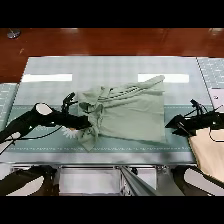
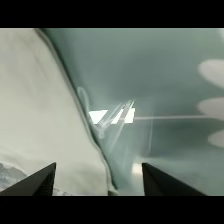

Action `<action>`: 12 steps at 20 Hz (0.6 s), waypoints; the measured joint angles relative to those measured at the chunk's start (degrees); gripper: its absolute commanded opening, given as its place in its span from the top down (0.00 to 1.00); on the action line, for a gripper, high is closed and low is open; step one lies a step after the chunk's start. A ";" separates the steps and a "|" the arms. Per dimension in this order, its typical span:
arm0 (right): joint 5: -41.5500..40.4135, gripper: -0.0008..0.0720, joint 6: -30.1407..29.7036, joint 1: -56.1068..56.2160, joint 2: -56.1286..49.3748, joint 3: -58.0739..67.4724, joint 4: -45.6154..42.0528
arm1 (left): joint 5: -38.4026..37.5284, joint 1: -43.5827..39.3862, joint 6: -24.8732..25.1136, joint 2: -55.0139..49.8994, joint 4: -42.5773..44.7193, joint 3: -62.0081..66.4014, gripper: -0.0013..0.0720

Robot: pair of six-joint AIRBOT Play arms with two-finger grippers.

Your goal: Fold the shirts.

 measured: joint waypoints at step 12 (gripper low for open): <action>-7.28 0.95 1.51 18.25 -5.20 3.76 8.92 | -1.36 -0.46 -0.02 0.35 -1.20 6.29 0.95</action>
